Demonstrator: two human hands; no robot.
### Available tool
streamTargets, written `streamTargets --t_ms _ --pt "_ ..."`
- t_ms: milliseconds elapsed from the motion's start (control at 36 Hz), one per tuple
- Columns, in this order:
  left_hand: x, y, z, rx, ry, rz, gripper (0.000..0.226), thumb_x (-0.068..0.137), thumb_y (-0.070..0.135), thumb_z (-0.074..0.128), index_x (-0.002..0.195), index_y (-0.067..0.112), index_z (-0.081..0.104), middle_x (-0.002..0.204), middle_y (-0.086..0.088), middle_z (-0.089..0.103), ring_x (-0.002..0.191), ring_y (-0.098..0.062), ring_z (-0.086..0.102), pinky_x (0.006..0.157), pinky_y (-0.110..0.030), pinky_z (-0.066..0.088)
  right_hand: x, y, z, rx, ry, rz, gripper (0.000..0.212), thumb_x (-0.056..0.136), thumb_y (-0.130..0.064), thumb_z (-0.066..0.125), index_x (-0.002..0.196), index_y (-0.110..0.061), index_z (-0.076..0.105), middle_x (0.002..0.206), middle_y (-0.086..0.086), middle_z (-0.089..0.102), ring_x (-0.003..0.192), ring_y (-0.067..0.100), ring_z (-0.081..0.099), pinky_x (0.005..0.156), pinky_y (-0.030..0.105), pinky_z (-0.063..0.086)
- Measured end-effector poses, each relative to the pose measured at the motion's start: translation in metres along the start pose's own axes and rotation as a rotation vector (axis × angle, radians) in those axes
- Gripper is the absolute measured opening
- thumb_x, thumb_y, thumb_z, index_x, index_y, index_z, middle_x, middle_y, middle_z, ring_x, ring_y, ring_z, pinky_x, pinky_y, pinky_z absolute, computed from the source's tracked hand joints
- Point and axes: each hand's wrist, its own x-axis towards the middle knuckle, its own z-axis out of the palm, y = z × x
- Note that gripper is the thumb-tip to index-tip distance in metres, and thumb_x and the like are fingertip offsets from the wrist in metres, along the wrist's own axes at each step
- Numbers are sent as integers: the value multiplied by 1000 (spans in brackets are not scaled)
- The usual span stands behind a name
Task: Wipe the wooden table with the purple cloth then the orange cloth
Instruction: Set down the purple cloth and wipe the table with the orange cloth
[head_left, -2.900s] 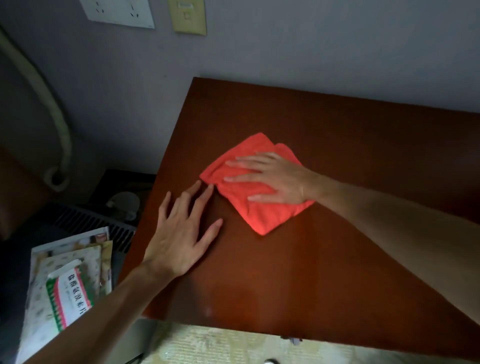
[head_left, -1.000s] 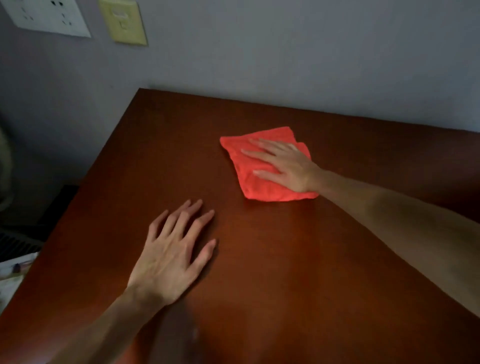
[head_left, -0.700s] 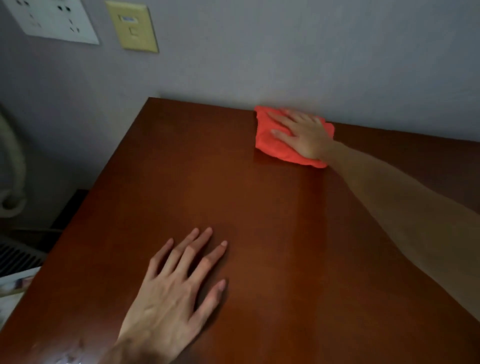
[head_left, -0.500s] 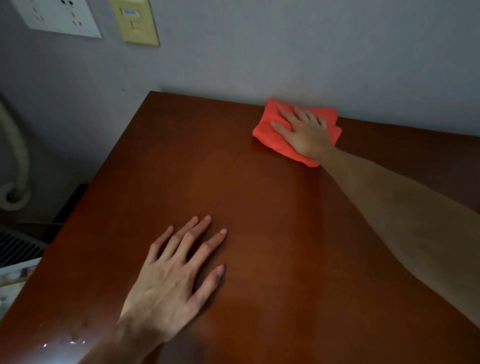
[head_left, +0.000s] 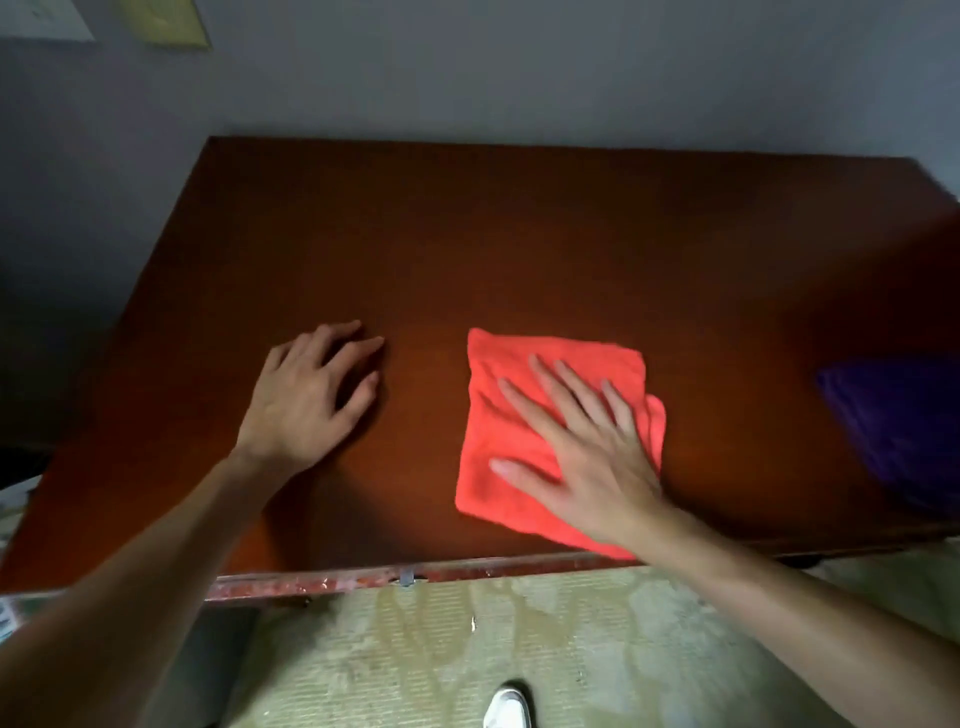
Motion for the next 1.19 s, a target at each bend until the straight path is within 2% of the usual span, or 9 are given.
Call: streamTargets --t_ms 167,250,417,528,611,694,833,944,1194 --pt "-17 36 8 -24 -1 58 52 98 48 37 140 25 56 144 -5 52 122 -27 55 100 -44 38 -44 14 -11 -37 -96 -213 80 94 -83 31 162 -45 16 174 -6 7 160 17 6 124 56 18" --pt "-18 44 11 10 -10 137 50 101 45 36 145 26 51 144 -2 53 124 -24 54 104 -42 37 -24 31 -17 -21 -174 -302 74 96 -79 35 161 -51 13 173 -12 0 160 12 -1 126 52 11" --pt "-4 55 10 -33 42 129 51 101 47 37 144 24 52 143 0 55 133 -22 51 106 -41 36 32 71 -28 -62 -248 -533 66 100 -70 38 160 -49 19 173 -13 3 159 11 1 128 48 8" --pt "17 79 21 -171 29 118 53 103 49 36 150 26 45 153 2 45 145 -16 38 114 -42 33 94 107 -31 -89 -241 -631 65 101 -66 39 160 -44 25 173 -9 9 159 16 11 126 48 14" --pt "29 88 34 -159 7 80 61 104 56 29 157 26 31 162 1 32 151 -12 26 122 -37 20 146 133 -26 -114 -202 -564 67 101 -70 30 161 -41 25 172 -4 17 158 22 21 123 52 25" --pt "33 88 36 -122 -18 63 63 104 56 28 160 26 25 165 1 27 153 -10 19 124 -34 15 202 160 -25 -110 -192 -431 70 100 -74 22 161 -41 23 171 -3 21 156 22 24 122 53 27" --pt "34 86 36 -69 -81 78 60 105 57 29 160 33 25 167 5 23 155 -7 8 124 -36 13 291 201 -29 -100 -183 -253 74 95 -77 21 161 -43 23 171 -5 20 156 21 23 122 49 20" --pt "37 86 35 -50 -100 78 62 105 61 29 160 34 22 168 3 21 155 -7 12 122 -38 17 346 220 -30 -94 -143 -158 80 90 -85 14 160 -47 22 170 -1 26 153 28 30 119 52 24" --pt "38 86 33 -12 -120 75 64 104 62 29 161 37 15 168 4 18 155 -8 9 122 -38 15 360 216 -30 -11 -89 51 79 90 -83 17 160 -48 20 170 5 24 156 26 21 122 49 16"
